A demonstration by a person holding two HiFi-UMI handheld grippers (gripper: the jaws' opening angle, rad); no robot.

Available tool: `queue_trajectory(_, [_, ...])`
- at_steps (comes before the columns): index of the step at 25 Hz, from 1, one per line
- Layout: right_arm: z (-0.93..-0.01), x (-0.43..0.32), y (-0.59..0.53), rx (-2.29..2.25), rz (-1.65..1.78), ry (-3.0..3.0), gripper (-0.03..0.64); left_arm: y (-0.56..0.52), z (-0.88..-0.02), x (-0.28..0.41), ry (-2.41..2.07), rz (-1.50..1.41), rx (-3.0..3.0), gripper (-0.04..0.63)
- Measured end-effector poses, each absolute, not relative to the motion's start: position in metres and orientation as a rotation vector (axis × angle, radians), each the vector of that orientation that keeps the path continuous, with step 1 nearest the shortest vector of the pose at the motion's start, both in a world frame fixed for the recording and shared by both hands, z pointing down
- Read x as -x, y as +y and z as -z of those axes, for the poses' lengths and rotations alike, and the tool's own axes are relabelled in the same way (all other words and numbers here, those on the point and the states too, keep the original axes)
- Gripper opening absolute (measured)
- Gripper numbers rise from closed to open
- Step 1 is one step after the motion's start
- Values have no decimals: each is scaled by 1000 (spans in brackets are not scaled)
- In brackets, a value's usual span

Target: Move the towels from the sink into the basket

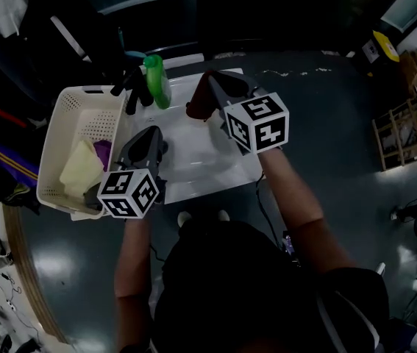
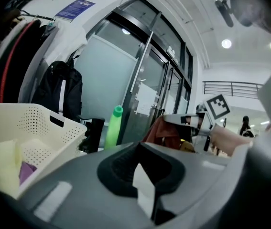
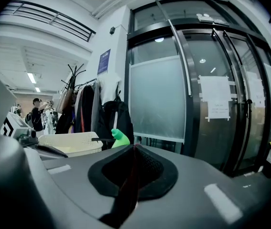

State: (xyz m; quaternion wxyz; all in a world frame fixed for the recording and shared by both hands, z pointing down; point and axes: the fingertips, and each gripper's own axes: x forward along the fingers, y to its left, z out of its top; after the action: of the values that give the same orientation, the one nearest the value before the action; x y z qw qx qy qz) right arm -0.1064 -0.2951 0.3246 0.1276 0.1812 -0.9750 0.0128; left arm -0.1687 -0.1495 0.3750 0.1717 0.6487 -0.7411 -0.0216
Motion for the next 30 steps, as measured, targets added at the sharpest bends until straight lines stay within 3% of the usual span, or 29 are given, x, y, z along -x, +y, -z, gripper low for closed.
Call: queue_trajectory(30, [-226,206,-169,-12,78,-3064,15,-27,-311,235,-2479,108,-1581,9])
